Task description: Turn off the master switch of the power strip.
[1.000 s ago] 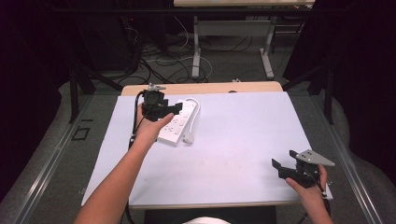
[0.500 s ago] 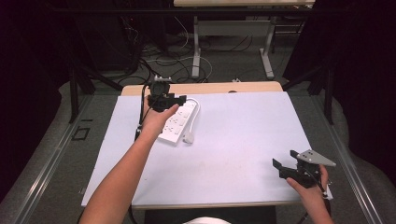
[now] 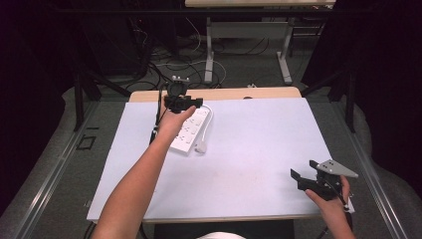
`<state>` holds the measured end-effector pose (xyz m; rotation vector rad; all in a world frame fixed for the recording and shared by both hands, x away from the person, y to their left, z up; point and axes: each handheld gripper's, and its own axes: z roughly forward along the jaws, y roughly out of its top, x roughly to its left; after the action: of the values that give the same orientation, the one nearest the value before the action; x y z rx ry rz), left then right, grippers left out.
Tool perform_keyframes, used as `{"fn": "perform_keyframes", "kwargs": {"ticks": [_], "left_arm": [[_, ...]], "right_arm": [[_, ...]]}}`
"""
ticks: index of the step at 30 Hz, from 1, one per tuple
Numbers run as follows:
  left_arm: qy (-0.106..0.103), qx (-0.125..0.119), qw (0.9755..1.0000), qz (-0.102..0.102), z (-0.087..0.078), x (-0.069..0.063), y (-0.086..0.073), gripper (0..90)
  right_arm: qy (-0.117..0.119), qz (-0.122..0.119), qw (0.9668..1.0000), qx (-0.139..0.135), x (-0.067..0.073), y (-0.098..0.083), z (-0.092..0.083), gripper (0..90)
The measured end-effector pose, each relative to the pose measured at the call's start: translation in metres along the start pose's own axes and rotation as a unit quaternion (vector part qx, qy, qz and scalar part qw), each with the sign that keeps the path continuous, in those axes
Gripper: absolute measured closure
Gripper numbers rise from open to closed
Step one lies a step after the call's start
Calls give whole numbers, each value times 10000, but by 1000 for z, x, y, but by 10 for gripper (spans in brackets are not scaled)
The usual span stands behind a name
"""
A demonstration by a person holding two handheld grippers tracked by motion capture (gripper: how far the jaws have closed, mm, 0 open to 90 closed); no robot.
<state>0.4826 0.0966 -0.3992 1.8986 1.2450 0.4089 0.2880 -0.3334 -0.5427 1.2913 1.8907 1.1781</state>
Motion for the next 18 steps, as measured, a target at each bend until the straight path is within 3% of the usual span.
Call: {"fn": "perform_keyframes", "kwargs": {"ticks": [12, 18], "left_arm": [[156, 18, 9998, -116, 23, 7, 6, 590], [222, 71, 9993, -286, 37, 14, 5, 639]], "right_arm": [[-7, -14, 10000, -35, -1, 0, 0, 187], [17, 105, 9999, -49, 0, 0, -1, 187]]}}
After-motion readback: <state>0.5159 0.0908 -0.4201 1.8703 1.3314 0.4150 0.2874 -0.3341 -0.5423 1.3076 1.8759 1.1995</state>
